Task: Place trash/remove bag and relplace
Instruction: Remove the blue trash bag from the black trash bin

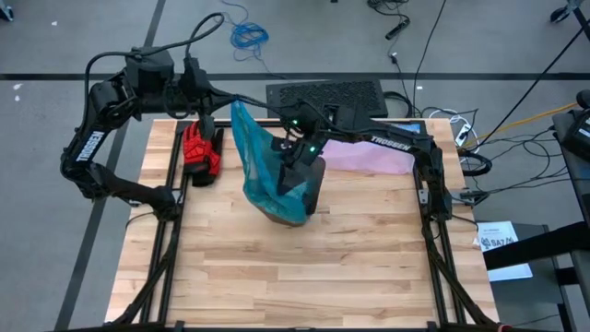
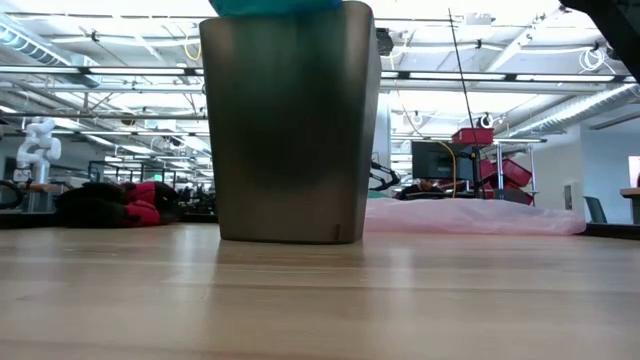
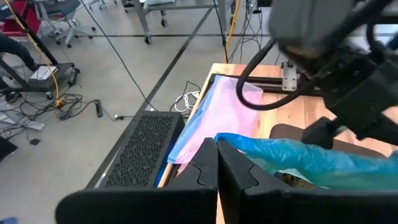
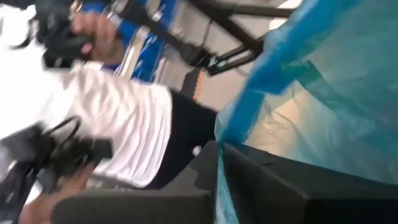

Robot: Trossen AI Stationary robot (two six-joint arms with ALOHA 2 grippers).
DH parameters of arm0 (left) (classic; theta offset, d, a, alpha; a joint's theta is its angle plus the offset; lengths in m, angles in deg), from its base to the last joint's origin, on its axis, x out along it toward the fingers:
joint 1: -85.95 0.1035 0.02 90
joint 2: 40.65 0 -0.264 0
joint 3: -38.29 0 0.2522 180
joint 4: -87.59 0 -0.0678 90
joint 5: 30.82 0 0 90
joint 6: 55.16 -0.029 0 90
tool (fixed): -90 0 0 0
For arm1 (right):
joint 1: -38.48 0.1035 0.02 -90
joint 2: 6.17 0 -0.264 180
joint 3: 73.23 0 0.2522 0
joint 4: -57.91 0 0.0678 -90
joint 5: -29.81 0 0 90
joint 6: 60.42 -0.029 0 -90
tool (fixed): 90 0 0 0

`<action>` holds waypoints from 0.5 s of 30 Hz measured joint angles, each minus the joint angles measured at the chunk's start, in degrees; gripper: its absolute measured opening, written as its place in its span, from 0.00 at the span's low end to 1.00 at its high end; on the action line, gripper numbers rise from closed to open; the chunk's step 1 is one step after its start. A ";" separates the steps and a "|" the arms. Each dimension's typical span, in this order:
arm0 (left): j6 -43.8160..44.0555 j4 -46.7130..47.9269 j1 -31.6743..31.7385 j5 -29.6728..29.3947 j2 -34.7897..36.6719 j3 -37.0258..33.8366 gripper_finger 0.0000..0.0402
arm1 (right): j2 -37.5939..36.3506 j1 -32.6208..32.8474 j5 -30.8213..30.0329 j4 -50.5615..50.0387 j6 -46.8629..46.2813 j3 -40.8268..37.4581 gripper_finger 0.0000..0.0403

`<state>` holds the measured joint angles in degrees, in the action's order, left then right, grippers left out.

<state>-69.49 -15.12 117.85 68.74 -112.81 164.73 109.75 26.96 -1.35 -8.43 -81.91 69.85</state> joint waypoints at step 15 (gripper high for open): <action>0.42 4.27 0.00 -6.38 -0.02 -0.02 0.00 | -9.29 4.65 -41.79 -1.31 -26.45 0.02 0.00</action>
<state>-69.07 -10.86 117.85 62.36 -112.84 164.71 100.46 31.61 -43.14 -9.74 -108.36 69.87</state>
